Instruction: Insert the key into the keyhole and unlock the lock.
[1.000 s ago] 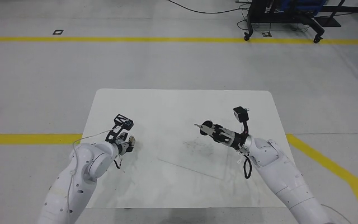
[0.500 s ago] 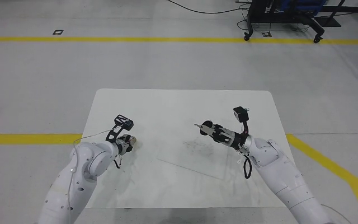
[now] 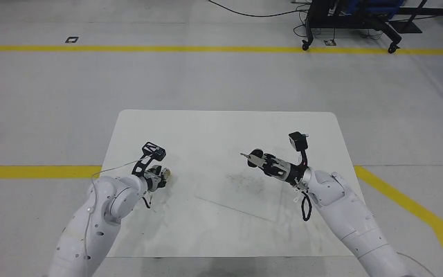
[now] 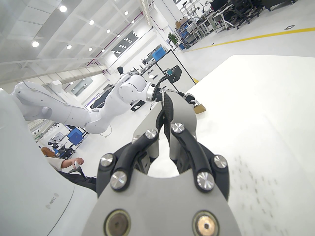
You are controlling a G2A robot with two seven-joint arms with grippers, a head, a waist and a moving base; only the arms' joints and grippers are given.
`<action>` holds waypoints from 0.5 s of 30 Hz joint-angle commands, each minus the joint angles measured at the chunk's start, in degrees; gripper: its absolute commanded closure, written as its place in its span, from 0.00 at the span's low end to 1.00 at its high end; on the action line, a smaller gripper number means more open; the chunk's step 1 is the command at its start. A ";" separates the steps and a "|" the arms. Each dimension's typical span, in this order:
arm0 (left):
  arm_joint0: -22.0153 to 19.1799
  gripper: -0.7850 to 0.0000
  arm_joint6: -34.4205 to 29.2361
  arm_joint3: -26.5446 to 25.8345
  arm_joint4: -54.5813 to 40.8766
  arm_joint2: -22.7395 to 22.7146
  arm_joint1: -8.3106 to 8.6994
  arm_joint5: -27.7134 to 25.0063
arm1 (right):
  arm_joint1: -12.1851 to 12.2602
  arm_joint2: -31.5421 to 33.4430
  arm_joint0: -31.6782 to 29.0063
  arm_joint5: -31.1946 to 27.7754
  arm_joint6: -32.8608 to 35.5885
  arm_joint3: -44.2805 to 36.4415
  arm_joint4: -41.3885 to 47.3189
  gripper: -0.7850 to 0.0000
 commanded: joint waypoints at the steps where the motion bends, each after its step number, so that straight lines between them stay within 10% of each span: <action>1: 0.02 0.29 0.00 -0.17 0.13 0.10 -0.02 0.01 | 0.00 0.00 0.00 0.00 0.00 0.00 0.00 1.00; 15: -0.66 0.88 0.07 -0.70 0.54 0.49 -0.15 -0.08 | 0.00 0.00 0.00 0.00 0.00 0.00 0.00 1.00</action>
